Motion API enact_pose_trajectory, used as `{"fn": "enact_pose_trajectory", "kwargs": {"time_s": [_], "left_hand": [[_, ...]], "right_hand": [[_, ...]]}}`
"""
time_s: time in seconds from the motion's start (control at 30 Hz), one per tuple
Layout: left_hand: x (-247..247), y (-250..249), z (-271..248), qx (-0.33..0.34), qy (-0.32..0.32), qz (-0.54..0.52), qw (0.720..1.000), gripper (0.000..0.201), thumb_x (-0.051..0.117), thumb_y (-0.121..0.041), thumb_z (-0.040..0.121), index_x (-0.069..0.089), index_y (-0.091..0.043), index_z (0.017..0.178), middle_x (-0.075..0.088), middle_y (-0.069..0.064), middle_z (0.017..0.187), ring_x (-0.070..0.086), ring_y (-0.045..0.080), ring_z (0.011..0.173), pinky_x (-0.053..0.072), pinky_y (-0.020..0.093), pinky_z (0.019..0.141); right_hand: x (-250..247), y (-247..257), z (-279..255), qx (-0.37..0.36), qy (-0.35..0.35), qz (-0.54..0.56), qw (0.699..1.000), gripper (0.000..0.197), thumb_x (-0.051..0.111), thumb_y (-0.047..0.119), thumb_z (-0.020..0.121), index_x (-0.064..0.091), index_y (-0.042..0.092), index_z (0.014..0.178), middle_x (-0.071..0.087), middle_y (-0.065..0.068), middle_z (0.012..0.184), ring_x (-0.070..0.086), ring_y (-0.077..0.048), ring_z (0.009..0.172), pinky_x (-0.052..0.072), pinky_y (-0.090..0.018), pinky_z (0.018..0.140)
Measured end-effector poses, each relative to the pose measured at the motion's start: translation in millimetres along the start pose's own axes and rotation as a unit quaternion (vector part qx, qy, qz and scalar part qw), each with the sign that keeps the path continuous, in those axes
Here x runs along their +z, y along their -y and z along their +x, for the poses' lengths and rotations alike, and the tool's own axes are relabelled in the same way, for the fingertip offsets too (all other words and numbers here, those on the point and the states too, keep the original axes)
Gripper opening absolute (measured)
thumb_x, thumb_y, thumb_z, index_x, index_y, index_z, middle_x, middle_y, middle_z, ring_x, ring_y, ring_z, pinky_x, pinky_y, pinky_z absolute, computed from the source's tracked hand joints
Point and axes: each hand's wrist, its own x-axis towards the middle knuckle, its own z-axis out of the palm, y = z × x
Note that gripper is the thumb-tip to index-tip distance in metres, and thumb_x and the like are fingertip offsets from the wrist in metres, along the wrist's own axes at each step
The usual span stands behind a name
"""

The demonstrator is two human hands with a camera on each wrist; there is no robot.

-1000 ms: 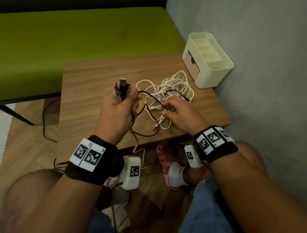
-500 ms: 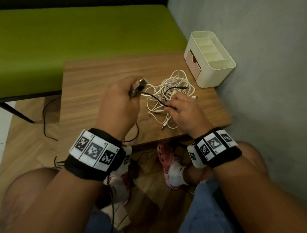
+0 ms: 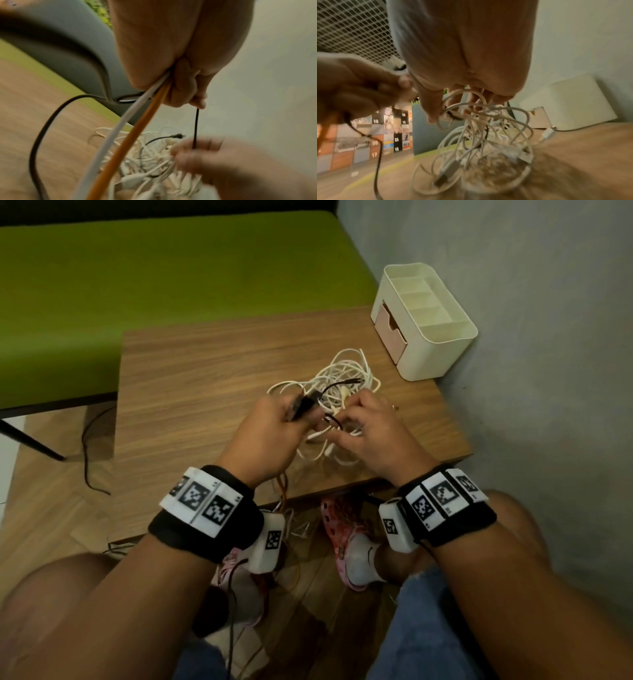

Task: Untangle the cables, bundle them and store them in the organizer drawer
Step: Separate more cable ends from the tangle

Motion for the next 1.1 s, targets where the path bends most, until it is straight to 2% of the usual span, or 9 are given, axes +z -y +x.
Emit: {"fn": "enact_pose_trajectory", "kwargs": {"time_s": [0.17,0.4,0.53,0.63,0.77,0.87,0.93,1.0,1.1], "left_hand": [[-26,-18,-6,0.001,-0.016,-0.269,0.963,0.03,0.055,-0.025,0.094,0.069,-0.025,0.067,0.035,0.008,0.068,0.025,0.01,0.048,0.021,0.022,0.041],[-37,-7,-7,-0.032,-0.046,-0.198,0.979,0.028,0.053,-0.019,0.1,0.064,-0.011,0.076,0.03,-0.002,0.057,0.024,0.009,0.046,0.019,0.022,0.041],[-34,-2,-11,-0.07,-0.039,-0.225,0.971,0.027,0.049,-0.02,0.102,0.063,-0.01,0.08,0.033,-0.002,0.06,0.025,0.007,0.047,0.021,0.02,0.04],[-32,-2,-16,-0.088,-0.046,-0.198,0.975,0.025,0.05,-0.02,0.101,0.066,-0.009,0.085,0.048,-0.001,0.063,0.031,0.008,0.049,0.022,0.022,0.042],[-31,0,-15,-0.095,-0.12,0.021,0.988,0.019,0.057,-0.026,0.098,0.07,-0.016,0.089,0.052,-0.012,0.057,0.04,0.0,0.042,0.031,0.021,0.048],[-27,-3,-15,-0.001,-0.168,0.112,0.979,0.024,0.059,-0.021,0.097,0.066,-0.016,0.12,0.068,-0.004,0.116,0.062,0.001,0.101,0.045,0.018,0.087],[-19,-6,-15,0.102,-0.179,0.146,0.968,0.04,0.061,-0.016,0.095,0.058,-0.02,0.135,0.043,-0.005,0.151,0.046,0.009,0.134,0.037,0.02,0.106],[-9,-9,-12,0.134,-0.169,0.134,0.967,0.04,0.062,-0.012,0.094,0.061,-0.02,0.133,0.051,-0.003,0.146,0.049,0.01,0.131,0.04,0.021,0.105],[4,-4,-5,0.048,-0.093,0.097,0.99,0.015,0.062,-0.024,0.095,0.066,-0.035,0.087,0.069,-0.008,0.084,0.063,0.009,0.078,0.046,0.03,0.07]], "right_hand": [[7,-17,-1,0.12,0.065,-0.106,0.985,0.045,0.068,0.044,0.087,0.061,0.031,0.13,0.041,0.009,0.133,0.032,-0.016,0.129,0.022,-0.037,0.095],[-20,-4,-4,0.141,0.072,-0.103,0.982,0.07,0.068,0.063,0.078,0.046,0.042,0.141,0.034,0.003,0.138,0.027,-0.019,0.134,0.024,-0.045,0.103],[-31,14,-11,0.104,-0.06,-0.103,0.987,0.046,0.064,0.06,0.082,0.062,0.043,0.125,0.037,0.002,0.129,0.03,-0.019,0.125,0.021,-0.036,0.096],[-29,16,-10,0.065,-0.111,-0.015,0.992,0.022,0.063,0.041,0.092,0.072,0.027,0.106,0.047,0.002,0.12,0.044,-0.015,0.115,0.039,-0.037,0.096],[-29,20,-5,-0.014,-0.117,0.088,0.989,0.012,0.061,0.021,0.096,0.069,0.012,0.097,0.056,0.011,0.087,0.051,0.006,0.081,0.038,-0.01,0.071],[-20,23,-1,-0.053,-0.103,0.079,0.99,0.014,0.062,0.015,0.095,0.07,0.009,0.104,0.061,0.006,0.089,0.052,0.001,0.079,0.038,-0.006,0.072],[-12,23,2,-0.073,-0.095,0.064,0.991,0.015,0.064,0.013,0.092,0.072,0.006,0.104,0.062,-0.001,0.091,0.053,-0.005,0.083,0.036,-0.003,0.075],[-6,24,4,-0.079,-0.089,0.064,0.991,0.015,0.066,0.011,0.089,0.073,0.004,0.1,0.063,-0.007,0.09,0.053,-0.009,0.084,0.034,-0.001,0.076],[-8,28,3,-0.057,-0.078,0.099,0.99,0.01,0.066,0.011,0.091,0.071,0.006,0.098,0.063,-0.003,0.092,0.055,-0.008,0.083,0.038,-0.005,0.074]]}}
